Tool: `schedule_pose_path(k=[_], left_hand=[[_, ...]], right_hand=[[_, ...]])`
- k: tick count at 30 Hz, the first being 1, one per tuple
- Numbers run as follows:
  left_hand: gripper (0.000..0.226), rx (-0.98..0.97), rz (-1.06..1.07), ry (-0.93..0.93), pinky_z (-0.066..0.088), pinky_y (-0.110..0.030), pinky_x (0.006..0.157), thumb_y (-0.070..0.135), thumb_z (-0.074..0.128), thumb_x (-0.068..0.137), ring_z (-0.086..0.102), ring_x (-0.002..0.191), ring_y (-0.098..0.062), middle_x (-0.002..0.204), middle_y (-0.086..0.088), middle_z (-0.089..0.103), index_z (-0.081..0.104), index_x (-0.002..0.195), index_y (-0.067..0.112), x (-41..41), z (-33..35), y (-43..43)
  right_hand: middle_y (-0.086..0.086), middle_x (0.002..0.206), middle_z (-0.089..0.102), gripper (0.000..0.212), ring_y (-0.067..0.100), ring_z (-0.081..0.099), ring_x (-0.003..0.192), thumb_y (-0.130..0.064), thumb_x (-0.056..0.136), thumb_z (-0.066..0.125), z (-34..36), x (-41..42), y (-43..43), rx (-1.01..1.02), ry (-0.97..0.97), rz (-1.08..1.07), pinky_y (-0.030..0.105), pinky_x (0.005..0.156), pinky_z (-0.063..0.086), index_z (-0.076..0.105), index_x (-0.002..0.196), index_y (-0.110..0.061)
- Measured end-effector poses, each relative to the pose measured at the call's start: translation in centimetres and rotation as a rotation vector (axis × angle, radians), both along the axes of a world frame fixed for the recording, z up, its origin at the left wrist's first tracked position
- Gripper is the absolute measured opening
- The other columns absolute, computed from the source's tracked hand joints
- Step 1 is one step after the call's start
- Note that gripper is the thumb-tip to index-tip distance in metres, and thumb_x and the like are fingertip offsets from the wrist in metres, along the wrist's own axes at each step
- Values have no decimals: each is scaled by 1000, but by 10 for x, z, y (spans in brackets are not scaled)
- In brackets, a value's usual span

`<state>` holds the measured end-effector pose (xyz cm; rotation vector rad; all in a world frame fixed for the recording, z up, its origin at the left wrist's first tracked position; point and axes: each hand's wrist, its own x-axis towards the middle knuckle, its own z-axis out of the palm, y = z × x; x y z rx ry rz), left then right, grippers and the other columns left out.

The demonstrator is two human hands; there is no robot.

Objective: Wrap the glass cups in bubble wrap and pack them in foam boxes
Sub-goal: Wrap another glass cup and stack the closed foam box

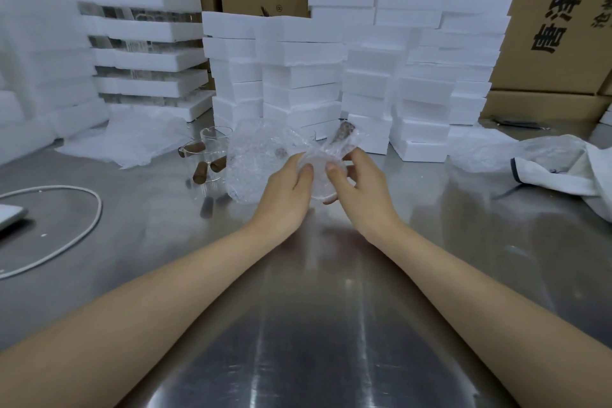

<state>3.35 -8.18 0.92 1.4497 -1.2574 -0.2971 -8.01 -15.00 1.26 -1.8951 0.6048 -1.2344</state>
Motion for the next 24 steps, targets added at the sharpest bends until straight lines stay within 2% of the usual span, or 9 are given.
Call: schedule_pose_path(k=[2, 4, 6, 9, 12, 15, 18, 20, 24], left_hand=[[28, -12, 48, -32, 43, -12, 71, 12, 37, 101, 61, 85, -11, 98, -5, 68, 64, 106, 9, 5, 2, 0], [26, 5, 113, -63, 44, -30, 71, 10, 41, 98, 60, 77, -21, 87, -14, 68, 66, 92, 4, 9, 4, 0], [22, -7, 163, -63, 46, -37, 72, 5, 46, 92, 62, 78, -25, 83, -15, 69, 67, 86, 4, 12, 7, 0], [26, -49, 195, -17, 48, -34, 81, 0, 48, 87, 64, 92, -23, 93, -6, 71, 68, 92, 15, 11, 10, 1], [39, -22, 165, 119, 35, -19, 98, 12, 50, 94, 48, 120, -6, 131, 5, 55, 52, 132, 18, 7, 9, -1], [51, 7, 23, 216, 32, -20, 98, 27, 50, 97, 45, 123, -3, 137, 12, 48, 36, 145, 22, 3, 6, -3], [47, -10, -93, 249, 44, -16, 91, 27, 59, 93, 56, 108, 5, 118, 18, 59, 40, 136, 25, -2, 3, -2], [43, -4, -82, 333, 49, -25, 93, 20, 62, 91, 58, 108, -1, 116, 12, 59, 44, 130, 25, -1, 4, -5], [30, -17, 12, 427, 55, -30, 81, 2, 68, 80, 63, 86, -6, 94, 9, 65, 60, 101, 22, 7, 9, -5]], right_hand=[[9, 106, 53, 13, 23, 59, 89, -12, 92, 58, -2, 1, 1, 0, 14, 65, 22, 56, 55, 54, 99, -22], [2, 111, 49, 24, 22, 58, 99, -17, 90, 61, -4, 0, 1, -49, 40, 93, 28, 63, 58, 51, 111, -21], [-4, 113, 46, 30, 19, 55, 107, -24, 86, 65, -3, -1, 3, -86, 51, 141, 34, 70, 58, 49, 111, -28], [-2, 118, 50, 34, 15, 58, 109, -21, 83, 70, -3, 2, 8, 7, -2, 222, 29, 74, 57, 49, 107, -34], [0, 112, 56, 35, 17, 61, 102, -6, 88, 64, 0, 5, 8, 269, -183, 315, 33, 72, 58, 50, 118, -16], [11, 115, 58, 34, 28, 62, 108, -1, 92, 58, 4, 0, 1, 502, -349, 436, 36, 78, 56, 48, 124, -6], [12, 113, 63, 31, 25, 65, 103, -2, 92, 57, 4, -3, 0, 572, -356, 526, 38, 80, 56, 50, 122, -7], [12, 114, 63, 35, 23, 67, 101, -1, 91, 58, 3, -2, 1, 570, -331, 534, 40, 82, 56, 49, 125, -5], [19, 124, 60, 53, 30, 62, 113, 3, 81, 70, 3, -1, 4, 402, -172, 462, 47, 88, 55, 45, 128, 0]])
